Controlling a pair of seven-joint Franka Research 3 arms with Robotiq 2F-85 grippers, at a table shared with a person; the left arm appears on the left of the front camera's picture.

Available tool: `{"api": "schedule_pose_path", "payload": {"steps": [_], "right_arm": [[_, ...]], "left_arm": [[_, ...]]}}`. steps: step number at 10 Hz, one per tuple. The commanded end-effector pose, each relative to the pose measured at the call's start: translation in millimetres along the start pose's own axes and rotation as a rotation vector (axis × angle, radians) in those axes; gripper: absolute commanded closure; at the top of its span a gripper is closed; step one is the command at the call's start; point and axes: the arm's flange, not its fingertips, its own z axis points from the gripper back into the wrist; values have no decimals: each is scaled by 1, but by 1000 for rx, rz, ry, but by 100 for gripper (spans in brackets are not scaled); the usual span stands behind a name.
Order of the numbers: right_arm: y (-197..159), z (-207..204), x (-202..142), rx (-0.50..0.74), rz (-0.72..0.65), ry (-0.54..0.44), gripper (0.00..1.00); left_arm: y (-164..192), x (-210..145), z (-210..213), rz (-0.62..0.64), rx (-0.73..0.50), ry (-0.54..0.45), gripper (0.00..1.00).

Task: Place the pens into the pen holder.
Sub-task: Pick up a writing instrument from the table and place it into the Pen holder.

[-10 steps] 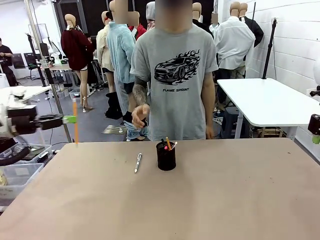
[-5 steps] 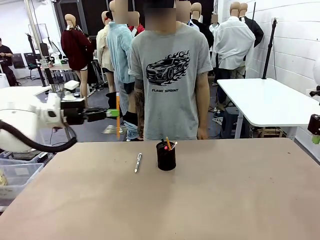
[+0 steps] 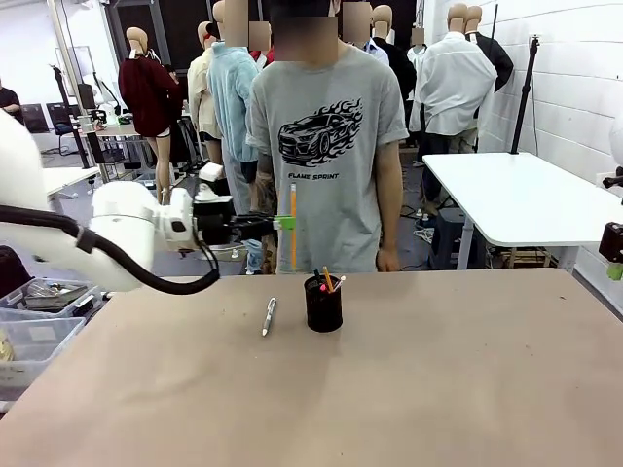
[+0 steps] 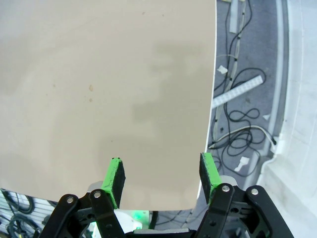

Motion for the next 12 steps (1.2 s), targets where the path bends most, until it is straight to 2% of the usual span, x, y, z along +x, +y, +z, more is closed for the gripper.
{"api": "schedule_pose_path", "payload": {"steps": [1, 6, 9, 12], "right_arm": [[1, -1, 1, -2, -10, 5, 24], [1, -1, 1, -2, -10, 5, 24], [1, -1, 1, -2, -10, 5, 24], [1, -1, 1, -2, -10, 5, 24]], "left_arm": [[22, -12, -22, -11, -13, 32, 100], [39, -46, -51, 2, -31, 99, 100], [55, -53, -41, -26, 17, 119, 100], [54, -55, -41, -7, 22, 106, 100]]}}
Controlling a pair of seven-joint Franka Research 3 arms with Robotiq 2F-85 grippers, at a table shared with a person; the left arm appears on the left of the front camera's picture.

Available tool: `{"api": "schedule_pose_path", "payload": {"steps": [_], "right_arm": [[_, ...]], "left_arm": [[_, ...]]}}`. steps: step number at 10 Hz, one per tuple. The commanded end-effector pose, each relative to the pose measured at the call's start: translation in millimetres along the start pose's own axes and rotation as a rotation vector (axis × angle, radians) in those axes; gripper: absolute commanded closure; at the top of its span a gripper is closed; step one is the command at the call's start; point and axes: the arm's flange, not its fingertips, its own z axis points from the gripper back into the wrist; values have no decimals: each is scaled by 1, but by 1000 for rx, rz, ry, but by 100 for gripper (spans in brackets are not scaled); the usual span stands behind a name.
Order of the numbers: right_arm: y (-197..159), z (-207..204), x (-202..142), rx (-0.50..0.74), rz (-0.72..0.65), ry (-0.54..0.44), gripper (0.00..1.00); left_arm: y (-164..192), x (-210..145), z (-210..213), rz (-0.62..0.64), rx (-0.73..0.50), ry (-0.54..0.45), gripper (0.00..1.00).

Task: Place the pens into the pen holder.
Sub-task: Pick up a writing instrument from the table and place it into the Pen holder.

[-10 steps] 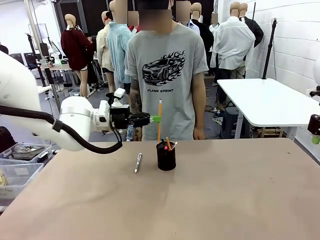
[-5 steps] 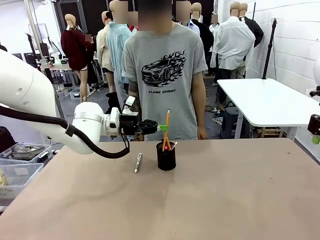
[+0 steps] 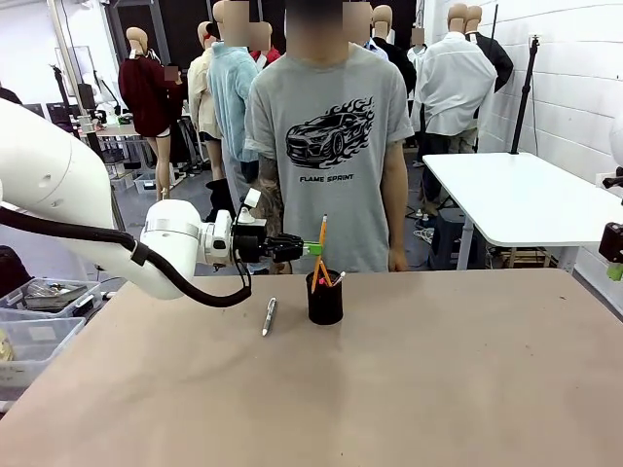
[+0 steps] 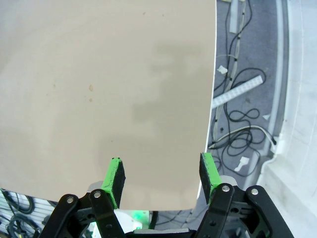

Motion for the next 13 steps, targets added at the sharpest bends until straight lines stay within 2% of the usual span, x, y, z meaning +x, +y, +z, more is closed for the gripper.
{"api": "schedule_pose_path", "payload": {"steps": [1, 3, 6, 8, 13], "right_arm": [[1, -1, 1, -2, -10, 5, 24], [1, -1, 1, -2, -10, 5, 24], [1, -1, 1, -2, -10, 5, 24], [1, -1, 1, -2, -10, 5, 24], [1, -1, 1, -2, -10, 5, 24]], "left_arm": [[-3, 10, -1, -39, -8, -10, 100], [-5, 29, 13, -71, 16, -40, 100], [14, 32, 14, -87, 54, -51, 100], [31, 27, 2, -57, 50, -50, 100], [37, 2, -17, 4, 36, -8, 100]]}}
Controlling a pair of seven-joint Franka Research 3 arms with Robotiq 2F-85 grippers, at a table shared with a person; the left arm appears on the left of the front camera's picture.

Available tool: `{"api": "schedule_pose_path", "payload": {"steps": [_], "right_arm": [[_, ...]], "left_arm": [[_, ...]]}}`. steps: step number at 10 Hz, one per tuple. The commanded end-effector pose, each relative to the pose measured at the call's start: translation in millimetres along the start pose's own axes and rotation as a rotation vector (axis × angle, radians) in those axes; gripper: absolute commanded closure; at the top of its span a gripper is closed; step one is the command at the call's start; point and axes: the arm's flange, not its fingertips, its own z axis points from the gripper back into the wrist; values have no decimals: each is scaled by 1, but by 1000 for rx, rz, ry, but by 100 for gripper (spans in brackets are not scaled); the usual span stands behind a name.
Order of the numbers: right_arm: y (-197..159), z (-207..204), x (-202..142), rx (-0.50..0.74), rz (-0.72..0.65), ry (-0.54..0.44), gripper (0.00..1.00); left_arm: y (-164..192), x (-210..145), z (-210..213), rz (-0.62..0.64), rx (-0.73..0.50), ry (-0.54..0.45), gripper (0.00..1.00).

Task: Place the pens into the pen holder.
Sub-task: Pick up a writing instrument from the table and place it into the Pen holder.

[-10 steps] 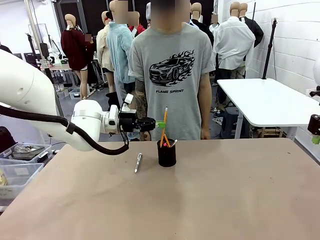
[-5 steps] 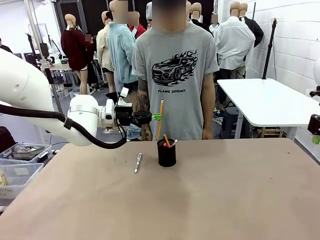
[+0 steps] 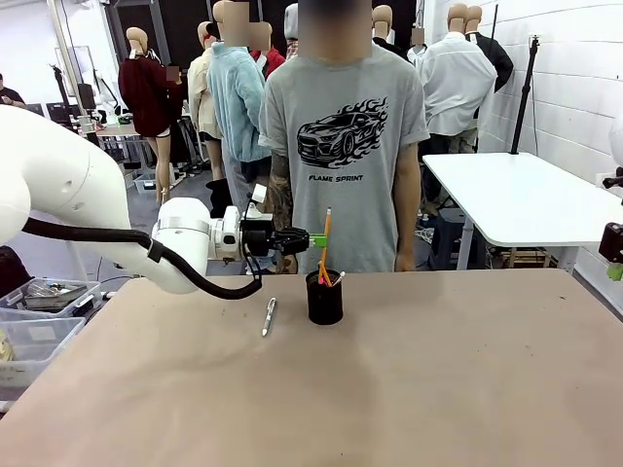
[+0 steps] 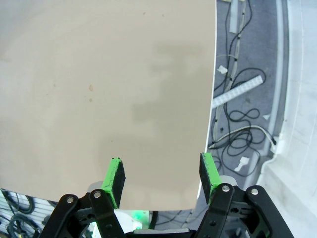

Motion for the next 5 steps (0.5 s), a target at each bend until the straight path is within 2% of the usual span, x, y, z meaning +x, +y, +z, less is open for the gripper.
{"api": "schedule_pose_path", "payload": {"steps": [1, 4, 5], "right_arm": [[1, -1, 1, -2, -10, 5, 24], [1, -1, 1, -2, -10, 5, 24], [1, -1, 1, -2, -10, 5, 24]], "left_arm": [[4, 0, -5, 29, 1, 22, 100], [-3, 2, 9, 28, 14, 7, 41], [-5, 5, 17, 41, 25, 2, 41]]}}
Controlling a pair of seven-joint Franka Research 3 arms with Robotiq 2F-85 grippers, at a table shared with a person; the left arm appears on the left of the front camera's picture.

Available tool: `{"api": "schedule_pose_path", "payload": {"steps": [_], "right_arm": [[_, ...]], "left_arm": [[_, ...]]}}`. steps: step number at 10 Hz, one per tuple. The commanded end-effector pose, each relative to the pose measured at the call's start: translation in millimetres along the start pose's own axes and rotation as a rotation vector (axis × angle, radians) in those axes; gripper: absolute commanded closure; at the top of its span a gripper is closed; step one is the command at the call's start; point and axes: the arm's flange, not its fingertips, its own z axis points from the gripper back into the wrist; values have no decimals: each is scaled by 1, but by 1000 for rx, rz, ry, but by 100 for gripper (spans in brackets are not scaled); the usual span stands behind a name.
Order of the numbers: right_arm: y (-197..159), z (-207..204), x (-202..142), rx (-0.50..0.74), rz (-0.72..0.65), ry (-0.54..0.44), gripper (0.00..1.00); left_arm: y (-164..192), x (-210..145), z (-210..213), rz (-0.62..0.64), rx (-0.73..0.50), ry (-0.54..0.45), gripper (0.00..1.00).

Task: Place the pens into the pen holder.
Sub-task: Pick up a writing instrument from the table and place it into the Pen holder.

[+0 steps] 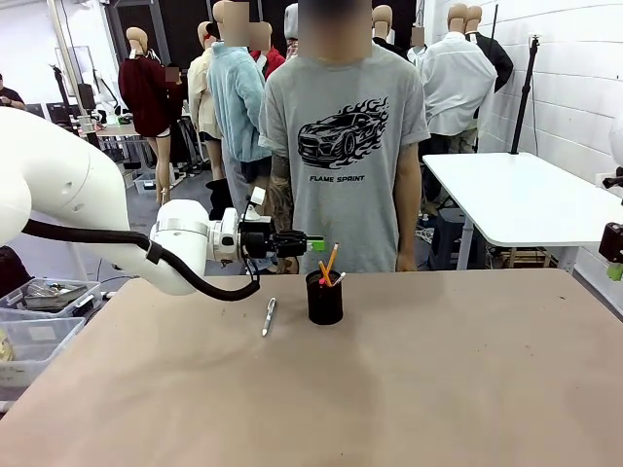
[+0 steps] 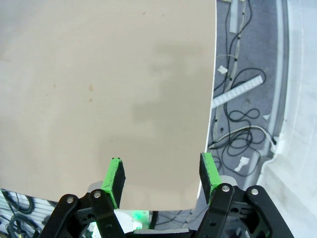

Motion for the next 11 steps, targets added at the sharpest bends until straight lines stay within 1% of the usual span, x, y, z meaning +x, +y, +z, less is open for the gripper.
{"api": "schedule_pose_path", "payload": {"steps": [1, 2, 4, 5, 6, 8, 9, 10, 11], "right_arm": [[1, -1, 1, -2, -10, 5, 24], [1, -1, 1, -2, -10, 5, 24], [1, -1, 1, -2, -10, 5, 24], [1, -1, 1, -2, -10, 5, 24], [1, -1, 1, -2, -10, 5, 24], [1, -1, 1, -2, -10, 5, 24], [1, -1, 1, -2, -10, 5, 24], [1, -1, 1, -2, -10, 5, 24], [1, -1, 1, -2, -10, 5, 24]], "left_arm": [[-14, 14, 16, 17, 2, -4, 41], [-27, 31, 31, -8, -4, 18, 41], [-63, 61, 95, -59, 45, 81, 41], [-81, 72, 132, -57, 100, 121, 41], [-99, 80, 168, -27, 176, 158, 41], [-134, 88, 234, -40, 305, 287, 41], [-144, 87, 258, -22, 364, 312, 41], [-151, 84, 276, 22, 418, 341, 41], [-154, 79, 282, 61, 458, 396, 41]]}}
